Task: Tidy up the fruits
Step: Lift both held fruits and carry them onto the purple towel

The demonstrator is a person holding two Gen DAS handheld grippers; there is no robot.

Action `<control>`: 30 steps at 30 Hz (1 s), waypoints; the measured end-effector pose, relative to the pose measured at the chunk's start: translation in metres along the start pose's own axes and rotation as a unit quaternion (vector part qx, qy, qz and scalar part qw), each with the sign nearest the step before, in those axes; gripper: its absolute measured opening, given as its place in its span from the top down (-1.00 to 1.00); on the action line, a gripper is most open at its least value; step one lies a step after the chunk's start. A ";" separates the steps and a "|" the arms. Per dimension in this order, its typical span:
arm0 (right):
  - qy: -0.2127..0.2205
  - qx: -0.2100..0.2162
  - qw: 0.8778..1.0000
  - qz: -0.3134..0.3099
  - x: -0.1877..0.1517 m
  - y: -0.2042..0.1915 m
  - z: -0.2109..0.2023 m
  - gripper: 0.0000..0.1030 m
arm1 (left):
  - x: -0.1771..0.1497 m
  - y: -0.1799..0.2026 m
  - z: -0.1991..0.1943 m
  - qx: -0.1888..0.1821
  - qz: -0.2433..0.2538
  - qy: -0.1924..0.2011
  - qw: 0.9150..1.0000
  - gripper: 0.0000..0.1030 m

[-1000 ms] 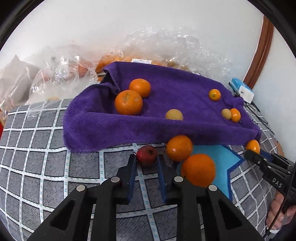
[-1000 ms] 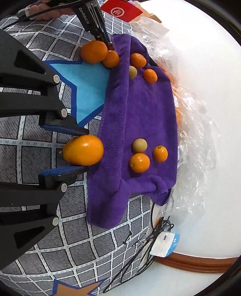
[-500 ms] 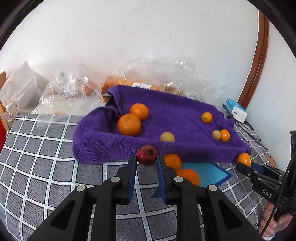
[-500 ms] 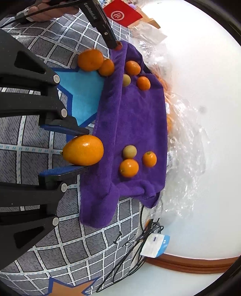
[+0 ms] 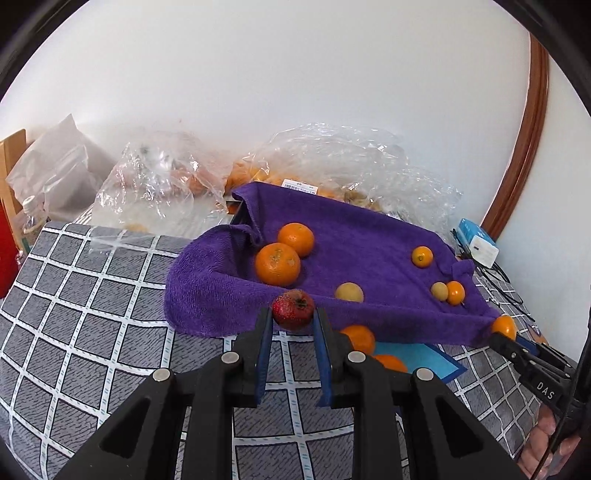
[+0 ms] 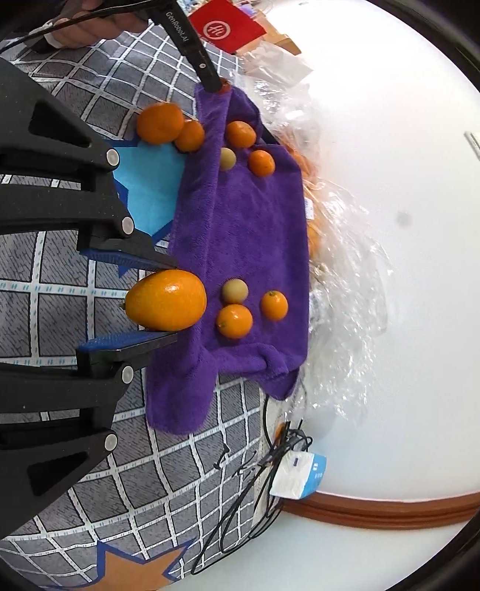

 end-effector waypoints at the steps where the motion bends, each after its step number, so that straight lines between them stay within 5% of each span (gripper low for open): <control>1: 0.002 -0.001 1.000 0.002 0.000 0.001 -0.001 0.39 | 0.000 0.000 -0.001 0.000 -0.002 0.002 1.000 0.58; 18: 0.035 -0.009 0.999 0.038 0.003 0.015 -0.012 0.39 | 0.004 -0.010 -0.012 -0.001 -0.034 0.026 0.999 0.59; 30: 0.019 -0.001 0.997 0.072 0.017 0.029 -0.003 0.39 | 0.010 -0.019 -0.024 -0.012 -0.058 0.037 0.998 0.58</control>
Point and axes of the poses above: each gripper's, at about its wrist camera, not at the fingertips, and z roughly the way its jaws point, y to its right, x to its top, the point moved 3 cm from there along z, roughly the way its jaws point, and after that the axes turned 4 degrees about -y, right-handed, at the moved point
